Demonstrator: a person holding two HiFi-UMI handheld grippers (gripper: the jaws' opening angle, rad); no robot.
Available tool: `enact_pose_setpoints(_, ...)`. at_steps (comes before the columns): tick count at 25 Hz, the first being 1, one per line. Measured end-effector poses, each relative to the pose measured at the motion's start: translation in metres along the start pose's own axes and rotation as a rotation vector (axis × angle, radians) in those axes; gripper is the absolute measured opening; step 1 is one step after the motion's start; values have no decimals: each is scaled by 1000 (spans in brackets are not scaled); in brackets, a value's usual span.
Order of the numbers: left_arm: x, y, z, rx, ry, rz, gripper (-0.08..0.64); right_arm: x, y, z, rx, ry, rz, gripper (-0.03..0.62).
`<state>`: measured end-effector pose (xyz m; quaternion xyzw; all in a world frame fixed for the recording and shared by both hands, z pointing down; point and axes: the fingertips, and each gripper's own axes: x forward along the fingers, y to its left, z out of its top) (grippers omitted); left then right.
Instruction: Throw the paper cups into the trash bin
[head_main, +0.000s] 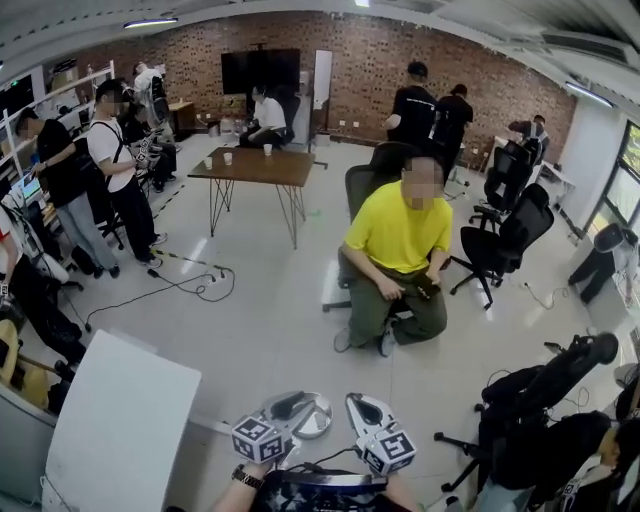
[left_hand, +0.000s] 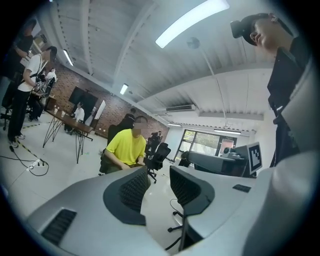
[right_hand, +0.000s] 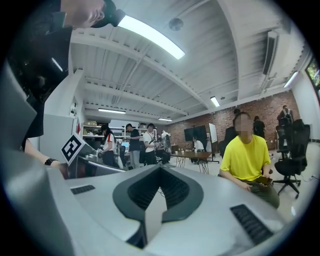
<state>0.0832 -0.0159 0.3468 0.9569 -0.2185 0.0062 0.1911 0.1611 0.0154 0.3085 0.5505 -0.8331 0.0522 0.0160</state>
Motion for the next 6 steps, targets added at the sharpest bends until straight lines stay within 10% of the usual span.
enact_pose_setpoints(6,2,10,16,28,-32,-18,129,-6,-12,-6,14,1,-57,3)
